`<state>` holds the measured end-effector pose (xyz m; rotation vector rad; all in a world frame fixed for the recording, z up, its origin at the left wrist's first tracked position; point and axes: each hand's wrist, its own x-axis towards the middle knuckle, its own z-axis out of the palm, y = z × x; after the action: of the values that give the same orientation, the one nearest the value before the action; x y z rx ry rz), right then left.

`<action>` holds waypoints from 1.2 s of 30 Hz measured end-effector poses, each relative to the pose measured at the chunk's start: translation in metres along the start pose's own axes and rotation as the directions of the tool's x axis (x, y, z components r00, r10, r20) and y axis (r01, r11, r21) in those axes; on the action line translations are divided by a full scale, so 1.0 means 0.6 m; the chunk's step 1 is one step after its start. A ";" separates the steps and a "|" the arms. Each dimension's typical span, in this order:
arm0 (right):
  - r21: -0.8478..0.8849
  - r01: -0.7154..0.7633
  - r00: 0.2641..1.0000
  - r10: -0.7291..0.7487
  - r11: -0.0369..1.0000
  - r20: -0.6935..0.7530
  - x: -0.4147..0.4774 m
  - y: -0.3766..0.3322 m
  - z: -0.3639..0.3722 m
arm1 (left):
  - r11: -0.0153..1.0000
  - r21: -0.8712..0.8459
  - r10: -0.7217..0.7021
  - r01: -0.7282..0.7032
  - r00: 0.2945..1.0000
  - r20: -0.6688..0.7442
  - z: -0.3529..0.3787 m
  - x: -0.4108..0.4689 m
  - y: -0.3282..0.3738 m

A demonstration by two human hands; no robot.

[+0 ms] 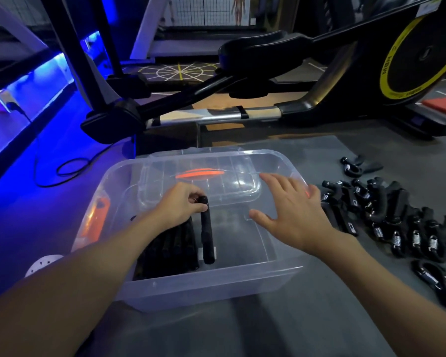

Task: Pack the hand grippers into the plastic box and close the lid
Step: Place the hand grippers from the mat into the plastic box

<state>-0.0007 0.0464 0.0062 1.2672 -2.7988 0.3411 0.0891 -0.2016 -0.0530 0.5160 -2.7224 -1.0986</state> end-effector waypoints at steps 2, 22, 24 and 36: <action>0.012 -0.006 1.000 0.006 1.000 0.007 0.000 -0.001 -0.002 | 1.000 0.017 -0.025 0.025 1.000 -0.001 0.004 0.001 -0.008; -0.001 -0.033 0.999 0.033 0.999 0.041 -0.003 -0.009 -0.007 | 0.975 0.166 -0.150 0.149 0.989 -0.002 0.010 -0.008 -0.045; 0.000 -0.035 0.999 0.034 0.999 0.042 -0.004 -0.010 -0.008 | 0.975 0.166 -0.151 0.150 0.989 -0.011 0.011 -0.008 -0.046; 0.052 -0.024 0.999 0.023 0.998 0.028 -0.011 -0.009 -0.014 | 0.989 0.106 -0.098 0.104 0.993 -0.063 0.005 -0.009 -0.037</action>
<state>0.0071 0.0499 0.0146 1.2595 -2.8477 0.4046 0.0991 -0.2123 -0.0709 0.6979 -2.7446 -0.9446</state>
